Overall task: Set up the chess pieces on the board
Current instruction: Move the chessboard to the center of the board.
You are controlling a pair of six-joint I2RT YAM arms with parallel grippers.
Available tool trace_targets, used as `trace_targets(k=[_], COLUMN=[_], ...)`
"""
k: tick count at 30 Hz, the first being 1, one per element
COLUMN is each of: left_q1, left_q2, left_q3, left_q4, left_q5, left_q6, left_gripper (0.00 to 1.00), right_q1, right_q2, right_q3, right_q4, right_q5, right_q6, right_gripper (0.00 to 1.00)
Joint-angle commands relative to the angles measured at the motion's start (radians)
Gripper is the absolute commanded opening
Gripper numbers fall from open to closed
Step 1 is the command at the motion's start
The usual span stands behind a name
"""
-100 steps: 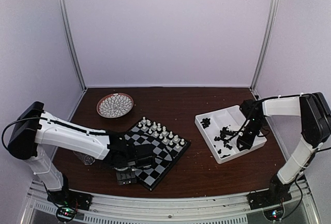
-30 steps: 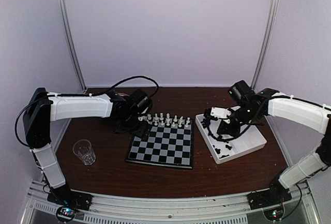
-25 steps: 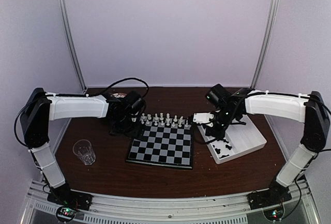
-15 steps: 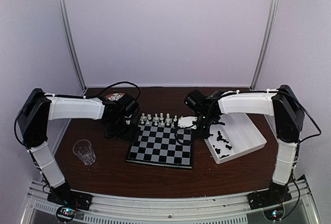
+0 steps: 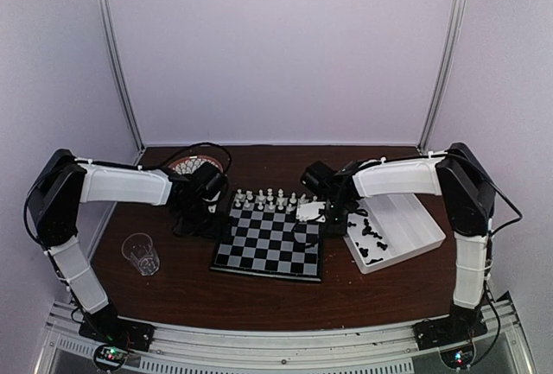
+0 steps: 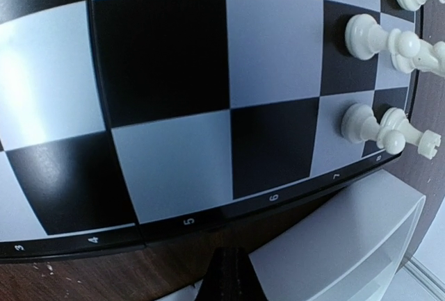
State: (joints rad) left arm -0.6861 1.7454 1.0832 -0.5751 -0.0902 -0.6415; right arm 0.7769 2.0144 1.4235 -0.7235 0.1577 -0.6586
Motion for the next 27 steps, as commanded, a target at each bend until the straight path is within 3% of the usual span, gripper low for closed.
trace_targets(k=[1, 13, 27], left_q1=[0.005, 0.005, -0.035], left_q2=[-0.023, -0.062, -0.214], left_q3=[-0.033, -0.113, -0.276], left_q4=[0.06, 0.072, 0.111], left_q5=[0.065, 0.124, 0.173], left_q6=[0.011, -0.035, -0.097], left_gripper=[0.9, 0.9, 0.86], right_q1=[0.008, 0.013, 0.045], right_q2=[0.017, 0.085, 0.099], right_q3=[-0.005, 0.062, 0.06], right_q4=[0.063, 0.102, 0.163], right_q5=[-0.01, -0.055, -0.062], right_q6=[0.001, 0.005, 0.006], right_gripper=[0.0, 0.0, 0.0])
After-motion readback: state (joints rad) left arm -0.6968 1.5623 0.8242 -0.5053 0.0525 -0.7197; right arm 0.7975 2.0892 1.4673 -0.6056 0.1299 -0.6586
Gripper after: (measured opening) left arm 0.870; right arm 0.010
